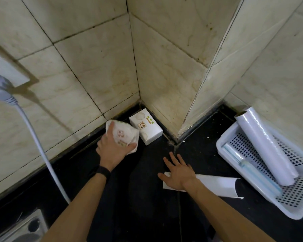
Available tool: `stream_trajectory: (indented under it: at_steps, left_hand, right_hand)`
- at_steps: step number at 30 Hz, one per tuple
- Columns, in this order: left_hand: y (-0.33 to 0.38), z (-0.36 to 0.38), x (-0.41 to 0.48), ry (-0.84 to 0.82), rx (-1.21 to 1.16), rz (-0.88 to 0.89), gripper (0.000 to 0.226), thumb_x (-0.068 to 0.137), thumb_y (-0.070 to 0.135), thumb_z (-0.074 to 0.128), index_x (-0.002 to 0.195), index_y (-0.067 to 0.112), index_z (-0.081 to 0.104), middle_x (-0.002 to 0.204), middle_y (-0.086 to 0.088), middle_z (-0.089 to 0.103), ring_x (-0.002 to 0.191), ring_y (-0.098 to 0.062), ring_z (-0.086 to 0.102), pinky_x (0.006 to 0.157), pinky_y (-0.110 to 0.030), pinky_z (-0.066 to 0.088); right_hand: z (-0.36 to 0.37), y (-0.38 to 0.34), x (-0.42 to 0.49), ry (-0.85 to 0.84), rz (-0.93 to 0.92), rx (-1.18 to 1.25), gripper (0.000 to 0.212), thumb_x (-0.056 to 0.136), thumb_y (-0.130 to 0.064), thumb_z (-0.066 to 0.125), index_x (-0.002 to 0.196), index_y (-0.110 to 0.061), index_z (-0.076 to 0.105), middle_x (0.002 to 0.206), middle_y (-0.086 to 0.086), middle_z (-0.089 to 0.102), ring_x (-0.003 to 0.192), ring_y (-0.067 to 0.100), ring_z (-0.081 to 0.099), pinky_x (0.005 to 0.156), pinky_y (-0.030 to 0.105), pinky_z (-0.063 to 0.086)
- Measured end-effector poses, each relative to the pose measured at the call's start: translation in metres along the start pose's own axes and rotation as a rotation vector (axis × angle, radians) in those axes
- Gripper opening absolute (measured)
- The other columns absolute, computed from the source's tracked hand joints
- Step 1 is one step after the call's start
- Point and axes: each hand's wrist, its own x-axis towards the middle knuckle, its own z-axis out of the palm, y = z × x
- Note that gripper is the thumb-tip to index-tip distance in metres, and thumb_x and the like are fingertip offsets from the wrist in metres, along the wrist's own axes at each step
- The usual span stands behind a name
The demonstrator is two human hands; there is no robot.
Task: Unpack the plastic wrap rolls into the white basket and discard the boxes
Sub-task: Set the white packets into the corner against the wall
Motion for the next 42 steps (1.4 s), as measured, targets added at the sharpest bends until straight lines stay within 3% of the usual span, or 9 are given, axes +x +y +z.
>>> stream_trajectory:
  at_steps: [7,15,17,20,24,28,32,38,42]
  left_hand:
    - [0.072,0.008,0.04,-0.191,0.444,0.399,0.12,0.053,0.078,0.065,0.15,0.047,0.002,0.152,-0.012,0.029,0.127,-0.039,0.033,0.105,-0.051,0.025]
    - [0.076,0.035,0.058,-0.366,0.633,0.399,0.122,0.057,0.071,0.071,0.149,0.052,-0.006,0.16,-0.015,0.004,0.137,-0.045,0.02,0.112,-0.053,0.021]
    - [0.074,0.036,0.06,-0.348,0.641,0.421,0.124,0.053,0.075,0.068,0.149,0.051,-0.006,0.159,-0.017,0.007,0.137,-0.045,0.021,0.113,-0.053,0.02]
    - [0.068,0.038,0.066,-0.344,0.596,0.421,0.123,0.053,0.078,0.067,0.149,0.052,-0.006,0.158,-0.016,0.01,0.138,-0.043,0.022,0.113,-0.053,0.023]
    - [0.068,0.034,0.078,-0.405,0.496,0.374,0.12,0.059,0.076,0.07,0.149,0.052,-0.005,0.155,-0.012,0.009,0.136,-0.04,0.018,0.108,-0.054,0.032]
    - [0.067,0.031,0.1,-0.369,0.502,0.366,0.121,0.057,0.083,0.063,0.151,0.046,-0.004,0.157,-0.016,0.009,0.14,-0.04,0.016,0.111,-0.054,0.027]
    - [0.069,0.036,0.114,-0.179,0.692,0.504,0.124,0.047,0.101,0.033,0.152,0.04,0.007,0.163,-0.013,0.003,0.148,-0.033,-0.001,0.117,-0.056,0.001]
    - [0.07,0.04,0.107,-0.24,0.65,0.431,0.126,0.054,0.092,0.054,0.152,0.042,-0.007,0.163,-0.008,0.0,0.143,-0.036,0.015,0.115,-0.053,0.017]
    - [0.076,0.028,0.092,-0.279,0.541,0.383,0.129,0.053,0.094,0.05,0.149,0.044,-0.021,0.162,-0.01,-0.02,0.148,-0.038,-0.013,0.118,-0.058,-0.001]
  right_hand:
    - [0.0,0.001,0.0,0.021,-0.01,0.013,0.077,0.094,-0.071,0.03,0.159,-0.036,0.006,0.168,-0.007,-0.012,0.154,0.023,-0.01,0.123,0.052,0.011]
    - [0.005,-0.002,0.001,0.083,-0.014,0.095,0.077,0.094,-0.07,0.031,0.159,-0.034,0.011,0.168,-0.004,-0.007,0.155,0.025,-0.008,0.124,0.052,0.009]
    - [-0.003,-0.01,0.003,0.169,0.045,0.4,0.072,0.096,-0.065,0.037,0.157,-0.028,0.025,0.167,0.0,0.015,0.154,0.027,0.007,0.124,0.045,0.015]
    - [-0.04,-0.029,0.016,0.24,0.161,1.21,0.048,0.101,-0.047,0.045,0.142,-0.022,0.049,0.153,0.002,0.046,0.139,0.023,0.043,0.116,0.038,0.031]
    - [-0.081,-0.056,0.034,0.035,0.111,1.848,0.046,0.104,-0.039,0.039,0.146,-0.022,0.046,0.148,0.001,0.051,0.139,0.022,0.044,0.117,0.043,0.029]
    - [-0.096,-0.069,0.052,0.002,0.107,1.994,0.05,0.103,-0.041,0.036,0.146,-0.018,0.047,0.152,0.003,0.047,0.141,0.022,0.041,0.119,0.041,0.026]
    - [-0.104,-0.076,0.058,0.016,0.104,2.027,0.049,0.101,-0.039,0.04,0.143,-0.016,0.051,0.147,0.003,0.052,0.133,0.022,0.048,0.116,0.039,0.029]
    - [-0.099,-0.07,0.053,0.024,0.071,1.986,0.046,0.101,-0.038,0.04,0.142,-0.023,0.052,0.15,0.001,0.049,0.14,0.023,0.042,0.12,0.044,0.026]
    - [-0.099,-0.059,0.025,0.051,-0.011,1.798,0.045,0.103,-0.036,0.039,0.147,-0.027,0.046,0.151,-0.003,0.048,0.141,0.021,0.042,0.12,0.046,0.027]
